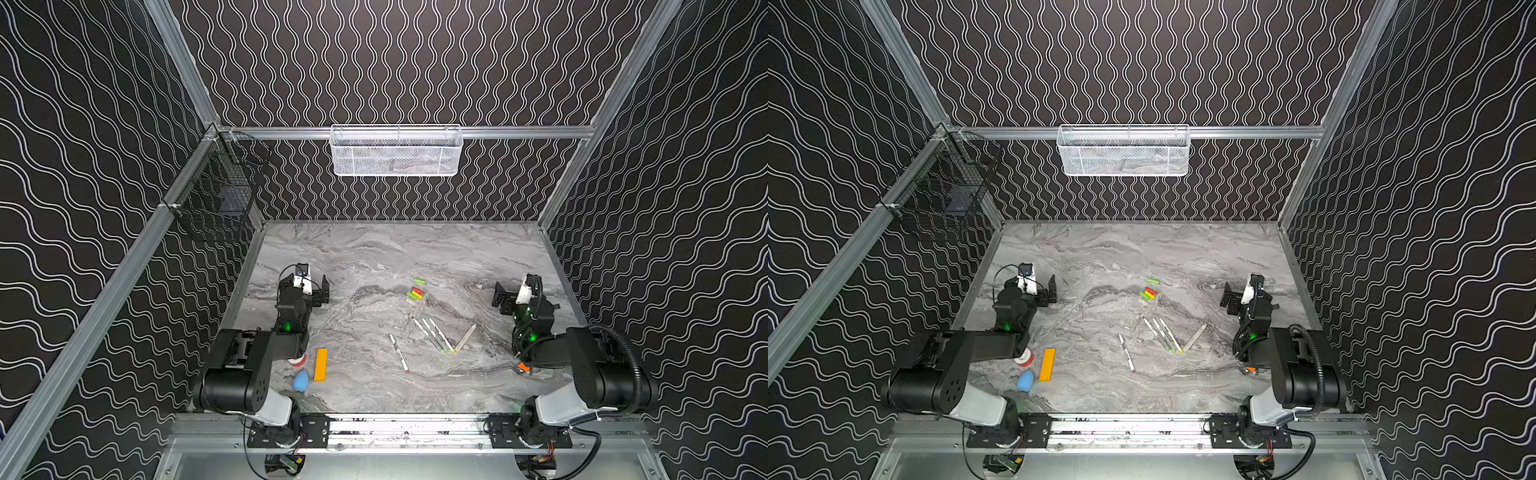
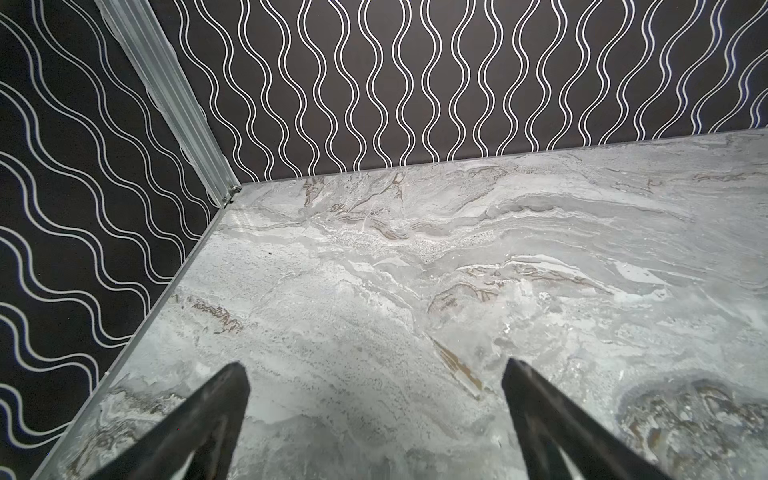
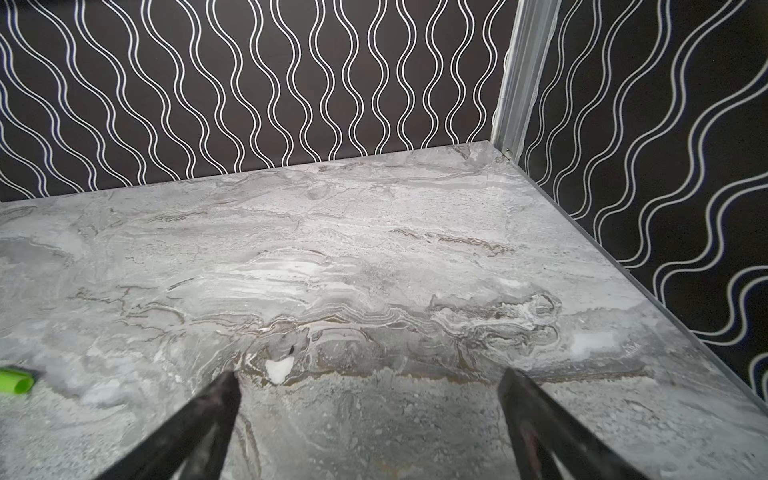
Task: Insert the pens into the pen caps
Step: 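Raise both grippers and move them toward the pens and caps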
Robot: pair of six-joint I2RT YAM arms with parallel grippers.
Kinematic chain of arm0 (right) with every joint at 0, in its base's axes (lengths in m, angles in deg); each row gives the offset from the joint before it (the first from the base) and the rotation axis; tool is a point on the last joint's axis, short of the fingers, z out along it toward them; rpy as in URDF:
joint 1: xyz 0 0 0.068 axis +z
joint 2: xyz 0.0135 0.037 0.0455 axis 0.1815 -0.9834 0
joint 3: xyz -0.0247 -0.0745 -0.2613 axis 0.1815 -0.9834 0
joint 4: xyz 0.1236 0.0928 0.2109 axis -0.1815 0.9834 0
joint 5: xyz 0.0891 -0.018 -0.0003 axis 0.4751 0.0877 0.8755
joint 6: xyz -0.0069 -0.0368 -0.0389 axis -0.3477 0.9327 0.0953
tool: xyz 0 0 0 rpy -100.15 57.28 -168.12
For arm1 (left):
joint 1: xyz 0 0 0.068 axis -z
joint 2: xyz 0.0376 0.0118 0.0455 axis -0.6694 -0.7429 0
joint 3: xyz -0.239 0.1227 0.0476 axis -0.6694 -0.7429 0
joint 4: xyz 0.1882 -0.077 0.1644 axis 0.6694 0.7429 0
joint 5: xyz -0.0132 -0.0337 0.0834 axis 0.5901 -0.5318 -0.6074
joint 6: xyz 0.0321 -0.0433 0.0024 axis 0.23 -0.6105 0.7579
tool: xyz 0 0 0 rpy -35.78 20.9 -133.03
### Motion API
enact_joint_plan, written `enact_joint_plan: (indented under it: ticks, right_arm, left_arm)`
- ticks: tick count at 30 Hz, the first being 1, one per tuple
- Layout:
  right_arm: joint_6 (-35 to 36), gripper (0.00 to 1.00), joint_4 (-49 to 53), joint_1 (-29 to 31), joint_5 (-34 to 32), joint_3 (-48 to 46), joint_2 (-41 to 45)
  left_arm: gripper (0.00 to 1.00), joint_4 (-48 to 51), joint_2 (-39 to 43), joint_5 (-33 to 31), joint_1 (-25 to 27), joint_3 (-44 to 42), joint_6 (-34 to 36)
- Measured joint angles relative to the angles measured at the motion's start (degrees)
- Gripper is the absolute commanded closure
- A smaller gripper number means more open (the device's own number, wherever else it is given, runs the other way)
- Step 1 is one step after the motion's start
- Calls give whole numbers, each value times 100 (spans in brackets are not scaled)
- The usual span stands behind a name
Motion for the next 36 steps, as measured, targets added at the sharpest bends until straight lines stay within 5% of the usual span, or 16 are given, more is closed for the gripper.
enact_joint_plan:
  ticks: [24, 29, 36]
  right_arm:
    - [142, 1, -271, 227, -304, -195, 0]
    - [177, 1, -433, 284, -402, -254, -2]
    - [190, 1, -531, 332, -538, -304, -2]
  left_arm:
    - [1, -2, 0, 9, 0, 0, 0]
    - [1, 66, 120, 461, -2, 0, 149]
    - [1, 1464, 785, 389, 72, 817, 111]
